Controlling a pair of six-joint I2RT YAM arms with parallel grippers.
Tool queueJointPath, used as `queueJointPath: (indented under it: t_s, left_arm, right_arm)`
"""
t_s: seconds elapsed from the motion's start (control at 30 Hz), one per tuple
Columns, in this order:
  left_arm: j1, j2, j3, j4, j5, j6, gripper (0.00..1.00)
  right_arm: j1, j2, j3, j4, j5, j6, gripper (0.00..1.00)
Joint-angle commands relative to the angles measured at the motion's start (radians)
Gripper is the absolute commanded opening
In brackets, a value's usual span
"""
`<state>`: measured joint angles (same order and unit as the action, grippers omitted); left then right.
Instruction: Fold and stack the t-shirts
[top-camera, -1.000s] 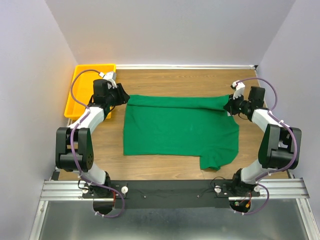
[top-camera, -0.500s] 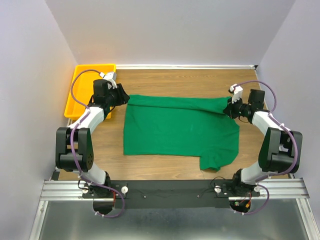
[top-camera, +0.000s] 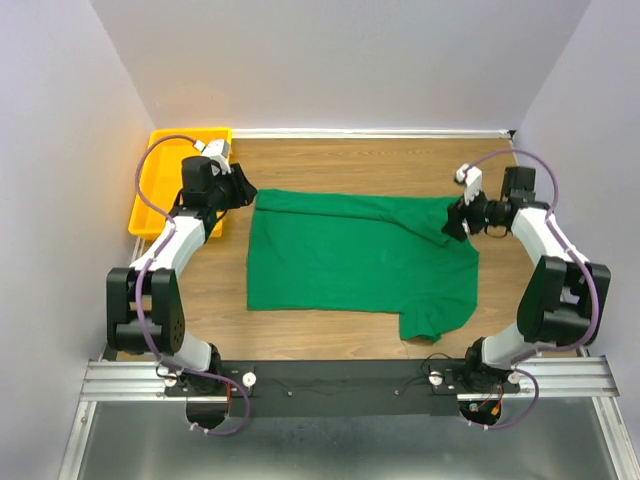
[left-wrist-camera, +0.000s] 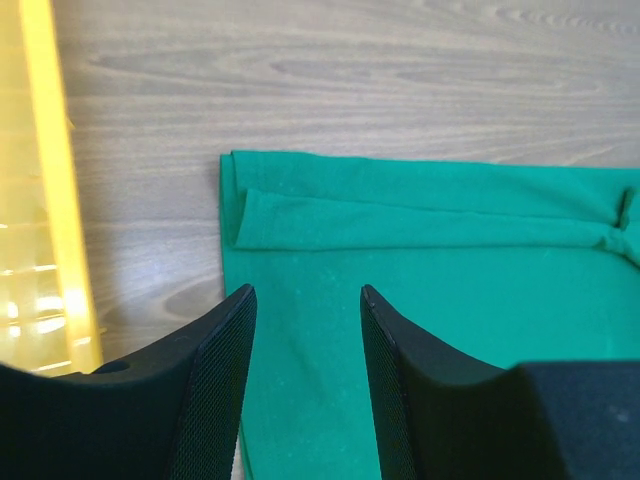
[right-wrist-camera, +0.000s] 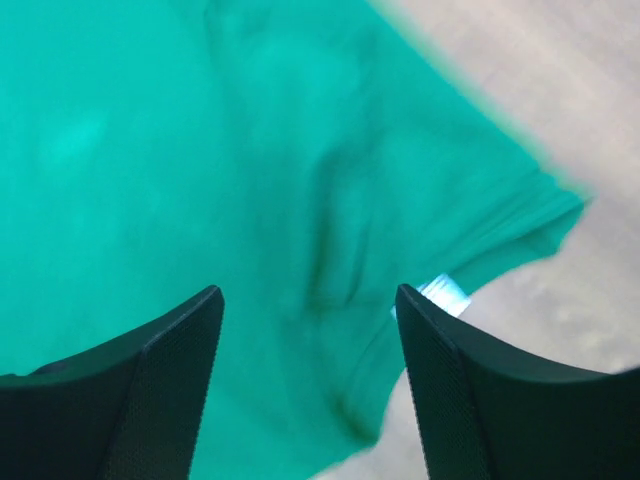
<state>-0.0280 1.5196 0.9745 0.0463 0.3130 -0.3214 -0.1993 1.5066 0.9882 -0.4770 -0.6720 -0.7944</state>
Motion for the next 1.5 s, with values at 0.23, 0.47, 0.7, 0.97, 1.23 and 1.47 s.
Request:
queueJointPath:
  t_s: [0.23, 0.47, 0.7, 0.97, 1.23, 1.47]
  left_arm:
    - [0.020, -0.291, -0.040, -0.003, -0.057, -0.038, 0.63]
    - [0.020, -0.409, -0.112, -0.006, -0.023, -0.082, 0.63]
    - [0.048, -0.453, -0.158, -0.019, -0.011, -0.091, 0.63]
    - [0.050, -0.443, -0.168, -0.019, 0.011, -0.093, 0.63]
    - [0.050, -0.441, -0.175, -0.005, 0.024, -0.102, 0.63]
    - [0.050, -0.432, -0.188, 0.007, 0.035, -0.107, 0.63]
  right_arm:
    - [0.096, 0.401, 0.377, -0.104, -0.095, 0.434, 0.69]
    - [0.107, 0.512, 0.445, -0.123, -0.061, 0.488, 0.67]
    - [0.116, 0.520, 0.429, -0.158, -0.080, 0.442, 0.48]
    - [0.121, 0.437, 0.371, -0.160, -0.106, 0.360, 0.16]
    - [0.129, 0.356, 0.297, -0.163, -0.098, 0.281, 0.00]
    - [0.246, 0.232, 0.158, -0.250, -0.028, -0.018, 0.01]
